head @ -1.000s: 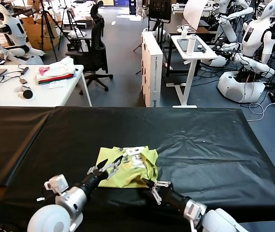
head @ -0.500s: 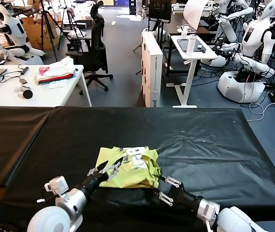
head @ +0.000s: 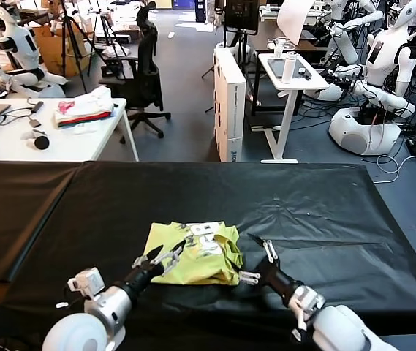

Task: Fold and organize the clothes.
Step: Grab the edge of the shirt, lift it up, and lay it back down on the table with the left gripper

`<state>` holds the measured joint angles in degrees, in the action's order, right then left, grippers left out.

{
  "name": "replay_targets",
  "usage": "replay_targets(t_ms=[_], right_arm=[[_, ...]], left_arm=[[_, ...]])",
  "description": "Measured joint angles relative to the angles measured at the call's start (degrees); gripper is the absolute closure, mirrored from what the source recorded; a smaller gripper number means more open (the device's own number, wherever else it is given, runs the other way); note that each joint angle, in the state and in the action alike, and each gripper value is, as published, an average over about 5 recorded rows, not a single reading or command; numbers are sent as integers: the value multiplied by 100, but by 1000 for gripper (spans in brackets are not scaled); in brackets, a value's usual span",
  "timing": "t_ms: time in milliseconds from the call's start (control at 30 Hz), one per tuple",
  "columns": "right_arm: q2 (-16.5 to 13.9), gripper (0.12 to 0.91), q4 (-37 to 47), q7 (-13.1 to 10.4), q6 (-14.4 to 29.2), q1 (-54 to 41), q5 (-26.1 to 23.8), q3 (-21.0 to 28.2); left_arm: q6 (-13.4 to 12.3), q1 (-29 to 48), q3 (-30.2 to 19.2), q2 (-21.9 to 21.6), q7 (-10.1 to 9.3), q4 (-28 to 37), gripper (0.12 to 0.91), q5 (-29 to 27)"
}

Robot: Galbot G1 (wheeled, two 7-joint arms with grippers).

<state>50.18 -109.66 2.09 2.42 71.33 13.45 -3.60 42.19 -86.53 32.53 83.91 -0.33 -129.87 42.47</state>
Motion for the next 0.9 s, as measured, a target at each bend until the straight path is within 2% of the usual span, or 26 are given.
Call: replay_targets(t_ms=[200, 367, 533, 767, 900], right_arm=[[374, 118, 204, -310, -523, -242, -322, 227], [492, 118, 316, -365, -628, -368, -272, 206], [536, 118, 383, -442, -617, -334, -57, -61], [527, 118, 280, -721, -603, -97, -19, -533], [446, 118, 80, -632, -585, 132, 124, -793]], left_arm=[[0, -14, -26, 40, 15, 6, 123, -72], [0, -72, -26, 63, 50, 3, 123, -149], [0, -126, -3, 59, 112, 2, 123, -223], [0, -124, 2, 27, 118, -1, 123, -238], [0, -119, 13, 3, 119, 0, 123, -242]])
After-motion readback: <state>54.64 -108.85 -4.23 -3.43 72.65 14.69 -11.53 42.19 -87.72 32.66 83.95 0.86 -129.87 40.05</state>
